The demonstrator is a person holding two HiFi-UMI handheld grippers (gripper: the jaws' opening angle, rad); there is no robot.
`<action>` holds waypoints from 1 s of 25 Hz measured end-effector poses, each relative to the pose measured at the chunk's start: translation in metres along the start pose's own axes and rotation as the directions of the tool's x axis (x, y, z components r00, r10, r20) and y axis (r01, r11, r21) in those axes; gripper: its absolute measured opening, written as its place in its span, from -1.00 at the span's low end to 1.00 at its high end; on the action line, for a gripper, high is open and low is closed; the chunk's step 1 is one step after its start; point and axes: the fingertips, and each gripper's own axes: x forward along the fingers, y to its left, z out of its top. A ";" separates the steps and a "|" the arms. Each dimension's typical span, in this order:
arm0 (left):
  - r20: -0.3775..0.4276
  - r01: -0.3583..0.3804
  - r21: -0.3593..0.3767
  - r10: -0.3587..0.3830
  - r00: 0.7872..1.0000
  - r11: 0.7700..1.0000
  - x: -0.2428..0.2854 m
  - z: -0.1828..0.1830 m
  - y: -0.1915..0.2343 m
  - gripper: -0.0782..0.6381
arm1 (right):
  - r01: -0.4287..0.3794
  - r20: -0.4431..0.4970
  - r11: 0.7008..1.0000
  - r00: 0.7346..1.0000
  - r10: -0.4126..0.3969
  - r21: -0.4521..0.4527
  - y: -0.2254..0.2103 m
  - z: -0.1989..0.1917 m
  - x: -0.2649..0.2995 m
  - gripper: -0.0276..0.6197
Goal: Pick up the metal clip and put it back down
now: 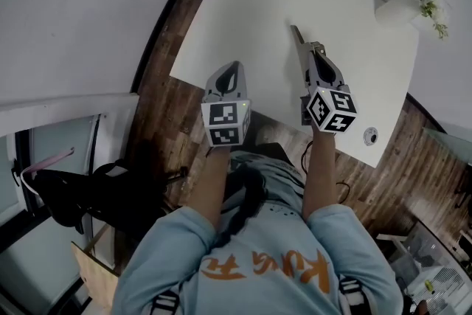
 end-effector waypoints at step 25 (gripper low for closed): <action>-0.084 -0.053 -0.083 0.046 0.995 0.995 0.042 -0.028 0.064 -0.73 | -0.063 -0.223 0.998 0.972 0.067 0.024 0.049 -0.077 0.092 -0.64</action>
